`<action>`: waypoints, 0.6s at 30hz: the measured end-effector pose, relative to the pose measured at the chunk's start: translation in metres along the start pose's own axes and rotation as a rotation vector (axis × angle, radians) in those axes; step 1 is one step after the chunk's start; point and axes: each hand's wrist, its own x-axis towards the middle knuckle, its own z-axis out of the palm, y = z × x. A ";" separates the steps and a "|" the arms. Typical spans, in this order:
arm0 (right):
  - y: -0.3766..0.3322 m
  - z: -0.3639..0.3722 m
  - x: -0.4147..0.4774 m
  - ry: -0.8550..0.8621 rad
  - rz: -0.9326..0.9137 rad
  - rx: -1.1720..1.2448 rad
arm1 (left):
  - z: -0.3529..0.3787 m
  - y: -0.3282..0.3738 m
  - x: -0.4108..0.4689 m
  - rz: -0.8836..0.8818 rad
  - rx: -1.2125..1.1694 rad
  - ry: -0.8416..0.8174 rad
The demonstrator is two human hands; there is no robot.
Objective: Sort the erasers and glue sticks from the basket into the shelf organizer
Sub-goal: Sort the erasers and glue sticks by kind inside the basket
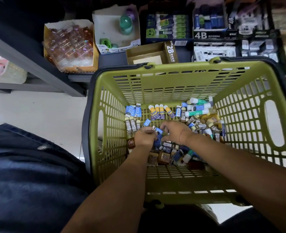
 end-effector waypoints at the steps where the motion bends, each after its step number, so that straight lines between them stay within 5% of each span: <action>1: 0.000 0.002 0.000 0.037 0.022 0.006 | 0.001 0.000 0.000 0.017 -0.016 0.015; 7: -0.009 0.009 0.004 0.149 0.077 -0.045 | -0.003 0.008 0.001 0.296 0.408 0.184; 18: -0.024 0.015 0.010 0.150 0.062 -0.239 | -0.001 0.002 0.004 0.192 0.579 0.158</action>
